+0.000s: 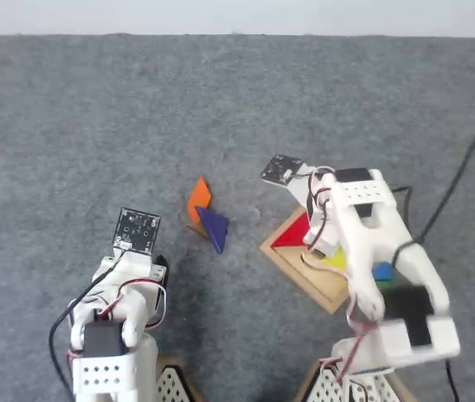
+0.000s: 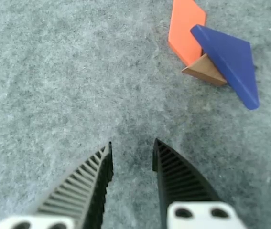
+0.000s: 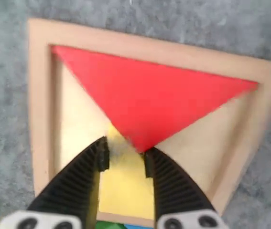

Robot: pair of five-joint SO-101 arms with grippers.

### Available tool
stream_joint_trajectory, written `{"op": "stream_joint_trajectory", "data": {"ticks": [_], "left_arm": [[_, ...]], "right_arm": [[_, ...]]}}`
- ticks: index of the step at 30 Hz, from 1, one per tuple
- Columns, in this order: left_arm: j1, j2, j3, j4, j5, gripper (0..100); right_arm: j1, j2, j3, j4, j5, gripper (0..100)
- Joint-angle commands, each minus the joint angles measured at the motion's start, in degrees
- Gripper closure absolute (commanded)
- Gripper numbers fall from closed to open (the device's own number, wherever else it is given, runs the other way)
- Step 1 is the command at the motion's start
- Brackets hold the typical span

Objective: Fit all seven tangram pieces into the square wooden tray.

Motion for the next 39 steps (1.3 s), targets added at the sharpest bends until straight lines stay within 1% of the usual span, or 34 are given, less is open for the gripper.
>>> {"op": "stream_joint_trajectory", "data": {"ticks": [1, 4, 7, 10, 14, 16, 19, 23, 25, 27, 29, 33, 39], "left_arm": [[-0.3, -0.9, -0.4, 0.2, -0.7, 87], [-0.3, -0.9, -0.4, 0.2, -0.7, 87], [-0.3, -0.9, -0.4, 0.2, -0.7, 87], [-0.3, -0.9, -0.4, 0.2, -0.7, 87], [-0.3, -0.9, -0.4, 0.2, -0.7, 87], [-0.3, -0.9, -0.4, 0.2, -0.7, 87], [-0.3, -0.9, -0.4, 0.2, -0.7, 87], [-0.3, -0.9, -0.4, 0.2, -0.7, 87], [-0.3, -0.9, -0.4, 0.2, -0.7, 87], [-0.3, -0.9, -0.4, 0.2, -0.7, 87], [-0.3, -0.9, -0.4, 0.2, -0.7, 87], [-0.3, -0.9, -0.4, 0.2, -0.7, 87], [-0.3, -0.9, -0.4, 0.2, -0.7, 87]], "right_arm": [[-0.2, 2.9, -0.1, -1.3, -0.4, 99.1], [0.7, -3.0, -0.9, -0.4, -2.0, 99.1], [3.3, -7.7, -2.7, 1.2, -2.3, 99.1], [5.8, -8.1, -5.5, 3.8, -2.3, 99.1], [7.4, -8.0, -6.9, 4.4, -2.3, 99.1], [7.1, -8.3, -6.8, 4.4, -2.3, 99.1], [3.9, -7.2, -6.2, 4.3, -2.5, 99.1], [4.0, -6.1, -6.9, 4.6, -2.2, 99.1], [3.0, -5.5, -4.6, 6.1, -1.3, 99.1], [0.2, -5.3, -1.1, 6.6, -0.1, 98.6], [-2.2, -5.8, 2.5, 5.3, 0.1, 96.7], [-2.8, -5.8, 3.8, 2.3, -0.2, 87.5], [-2.9, 1.4, 3.0, -1.5, 2.3, 90.0]]}}
